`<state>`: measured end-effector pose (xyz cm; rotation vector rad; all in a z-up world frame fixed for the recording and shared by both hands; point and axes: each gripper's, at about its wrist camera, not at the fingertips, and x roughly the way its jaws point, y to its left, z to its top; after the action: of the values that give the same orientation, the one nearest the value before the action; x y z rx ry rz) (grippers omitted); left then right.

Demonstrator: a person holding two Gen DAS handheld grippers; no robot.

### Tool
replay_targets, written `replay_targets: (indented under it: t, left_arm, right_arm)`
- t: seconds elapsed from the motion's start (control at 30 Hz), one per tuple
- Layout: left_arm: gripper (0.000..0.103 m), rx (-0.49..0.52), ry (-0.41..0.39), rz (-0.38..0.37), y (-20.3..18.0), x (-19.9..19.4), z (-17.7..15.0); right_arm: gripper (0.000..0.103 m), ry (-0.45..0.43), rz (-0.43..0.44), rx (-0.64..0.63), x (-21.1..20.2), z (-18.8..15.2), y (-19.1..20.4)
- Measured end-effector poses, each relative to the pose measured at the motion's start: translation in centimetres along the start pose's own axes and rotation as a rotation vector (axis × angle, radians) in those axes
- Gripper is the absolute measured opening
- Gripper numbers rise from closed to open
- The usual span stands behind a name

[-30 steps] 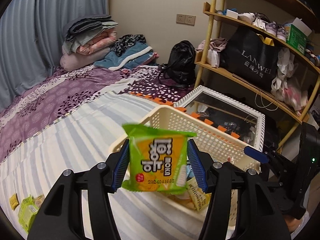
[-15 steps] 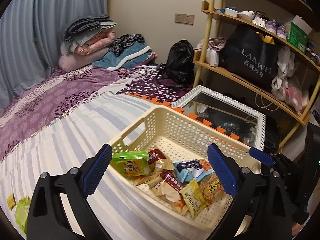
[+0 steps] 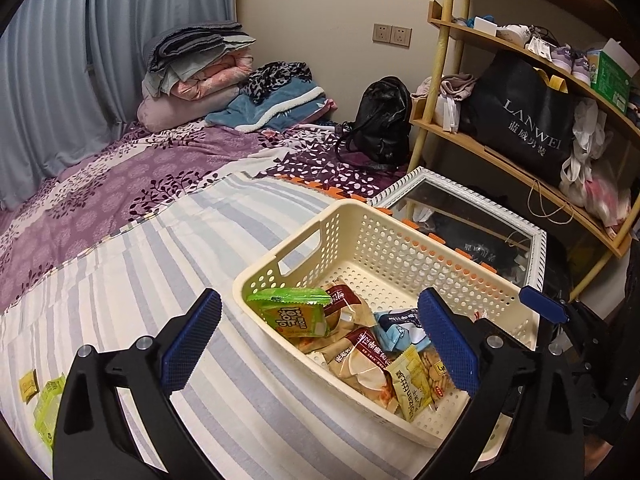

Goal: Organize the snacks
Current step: 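Withdraw both open tools from the basket back toward the remaining snacks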

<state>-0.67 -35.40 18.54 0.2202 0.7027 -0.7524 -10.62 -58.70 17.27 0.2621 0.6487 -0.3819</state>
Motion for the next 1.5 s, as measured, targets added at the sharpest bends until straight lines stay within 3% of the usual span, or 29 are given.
replay_targets:
  t: [0.93, 1.3, 1.37, 1.5]
  left_arm:
    - [0.1, -0.111, -0.005, 0.08, 6.5, -2.9, -3.2]
    - [0.1, -0.2, 0.004, 0.154, 11.7, -4.9, -6.2]
    - [0.1, -0.218, 0.01, 0.173, 12.8, -5.4, -7.1]
    - [0.1, -0.265, 0.028, 0.221, 15.5, -6.5, -9.2]
  right_arm:
    - [0.084, 0.008, 0.022, -0.116, -0.4, 0.6, 6.0]
    - [0.084, 0.022, 0.09, -0.175, -0.1, 0.3, 10.3]
    - [0.091, 0.02, 0.123, -0.175, -0.1, 0.3, 11.3]
    - [0.091, 0.027, 0.18, -0.2, 0.2, 0.1, 13.2]
